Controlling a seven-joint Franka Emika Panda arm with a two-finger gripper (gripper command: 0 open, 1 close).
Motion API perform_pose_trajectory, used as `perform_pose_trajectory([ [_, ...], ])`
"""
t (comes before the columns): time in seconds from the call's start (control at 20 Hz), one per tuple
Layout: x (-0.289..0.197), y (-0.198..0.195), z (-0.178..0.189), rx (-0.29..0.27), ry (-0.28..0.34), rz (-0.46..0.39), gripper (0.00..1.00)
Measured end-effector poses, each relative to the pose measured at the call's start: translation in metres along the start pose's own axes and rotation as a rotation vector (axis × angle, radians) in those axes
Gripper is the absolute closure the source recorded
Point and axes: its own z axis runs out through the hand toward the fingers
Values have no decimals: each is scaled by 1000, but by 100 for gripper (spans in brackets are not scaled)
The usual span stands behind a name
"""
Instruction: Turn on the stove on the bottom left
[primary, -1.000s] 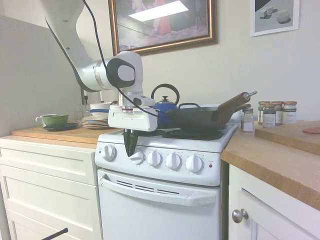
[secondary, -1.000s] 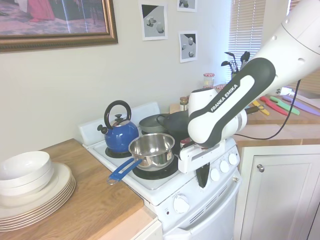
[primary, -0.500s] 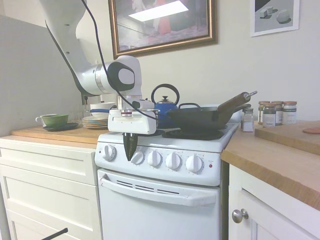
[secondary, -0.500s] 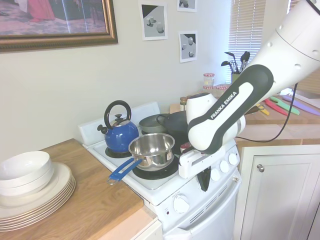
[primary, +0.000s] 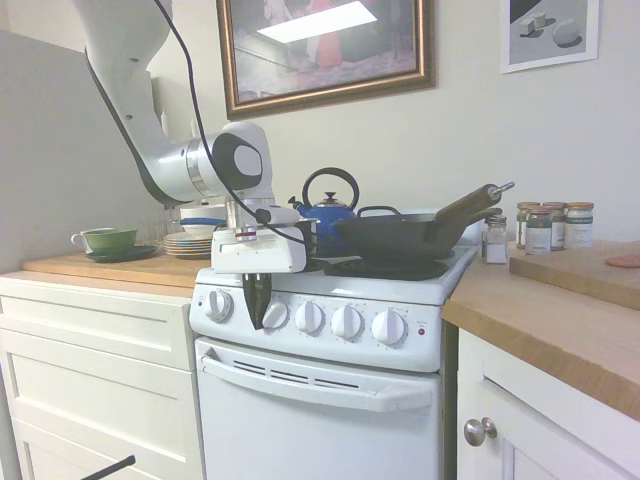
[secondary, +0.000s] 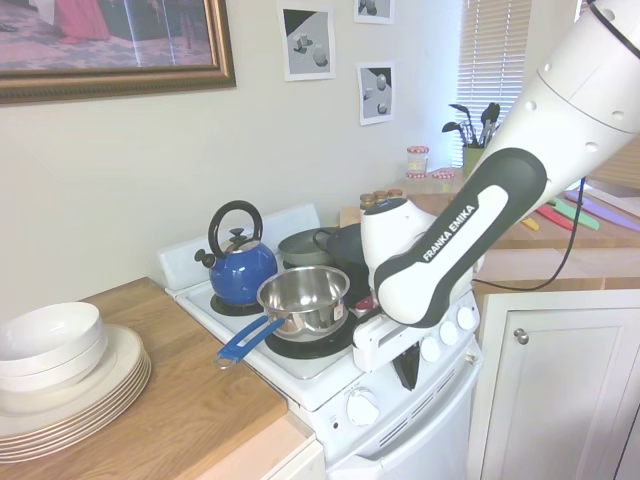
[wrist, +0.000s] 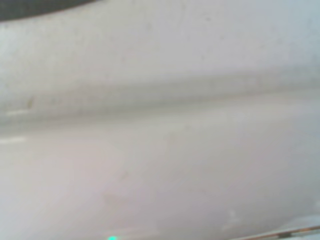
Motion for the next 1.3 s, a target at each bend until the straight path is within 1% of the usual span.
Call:
perform_pose_trajectory([
  [0.3,-4,-1,1,-12,29,5,100],
  [0.45,-4,-1,2,-7,20,6,100],
  [0.75,-4,0,2,12,-7,-21,100],
  [1.15,-20,-7,-15,36,8,-55,100],
  [1.3,-29,-3,-20,40,8,-63,100],
])
